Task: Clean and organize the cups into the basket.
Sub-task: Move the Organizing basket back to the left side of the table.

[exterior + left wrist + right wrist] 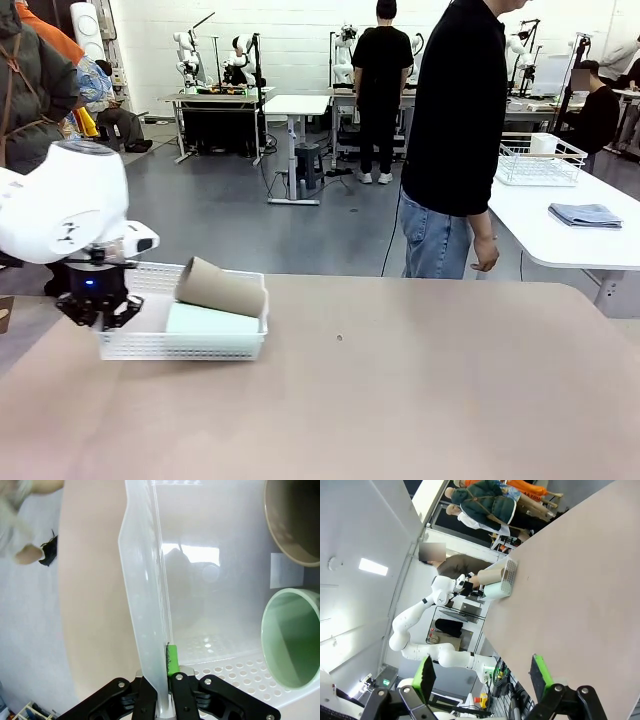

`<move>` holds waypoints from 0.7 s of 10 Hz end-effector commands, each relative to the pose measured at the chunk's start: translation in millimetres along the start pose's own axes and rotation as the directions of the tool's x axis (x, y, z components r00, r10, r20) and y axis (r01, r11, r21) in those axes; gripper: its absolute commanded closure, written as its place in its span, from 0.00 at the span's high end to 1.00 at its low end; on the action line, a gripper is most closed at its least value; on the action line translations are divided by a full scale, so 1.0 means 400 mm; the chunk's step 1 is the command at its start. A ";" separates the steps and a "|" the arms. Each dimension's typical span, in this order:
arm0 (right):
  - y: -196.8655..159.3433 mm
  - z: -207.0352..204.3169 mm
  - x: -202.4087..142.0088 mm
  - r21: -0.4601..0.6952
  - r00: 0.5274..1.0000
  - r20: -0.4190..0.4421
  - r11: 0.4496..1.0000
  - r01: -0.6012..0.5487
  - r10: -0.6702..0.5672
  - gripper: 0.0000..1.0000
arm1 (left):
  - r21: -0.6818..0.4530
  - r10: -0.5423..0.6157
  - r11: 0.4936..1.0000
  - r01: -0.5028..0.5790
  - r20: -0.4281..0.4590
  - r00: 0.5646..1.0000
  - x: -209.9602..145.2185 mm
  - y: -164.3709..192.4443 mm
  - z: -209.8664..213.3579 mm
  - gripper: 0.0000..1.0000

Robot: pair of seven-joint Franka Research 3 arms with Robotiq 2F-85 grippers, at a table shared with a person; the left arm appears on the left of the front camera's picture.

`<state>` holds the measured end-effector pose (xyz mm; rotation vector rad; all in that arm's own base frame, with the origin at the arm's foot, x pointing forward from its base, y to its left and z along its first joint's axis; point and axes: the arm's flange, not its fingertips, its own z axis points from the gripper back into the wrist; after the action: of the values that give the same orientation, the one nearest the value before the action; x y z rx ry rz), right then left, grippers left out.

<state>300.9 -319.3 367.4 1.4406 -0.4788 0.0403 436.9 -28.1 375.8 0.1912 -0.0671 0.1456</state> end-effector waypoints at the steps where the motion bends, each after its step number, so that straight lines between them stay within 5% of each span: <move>1: 0.003 0.001 -0.005 0.016 1.000 0.004 1.000 -0.004 0.004 1.00 | 0.023 -0.070 0.997 0.070 -0.008 0.998 0.016 0.083 -0.035 0.04; 4: 0.003 0.001 -0.005 0.016 1.000 0.004 1.000 -0.004 0.004 1.00 | -0.051 -0.085 0.995 0.084 -0.026 0.996 0.096 0.168 -0.069 0.04; 7: 0.003 0.001 -0.005 0.016 1.000 0.004 1.000 -0.004 0.004 1.00 | -0.013 -0.055 0.998 0.055 -0.026 0.998 0.036 0.125 -0.032 0.04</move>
<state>300.5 -319.7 367.4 1.4406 -0.4797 0.0394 451.4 35.7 376.2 0.1630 -0.0364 0.0785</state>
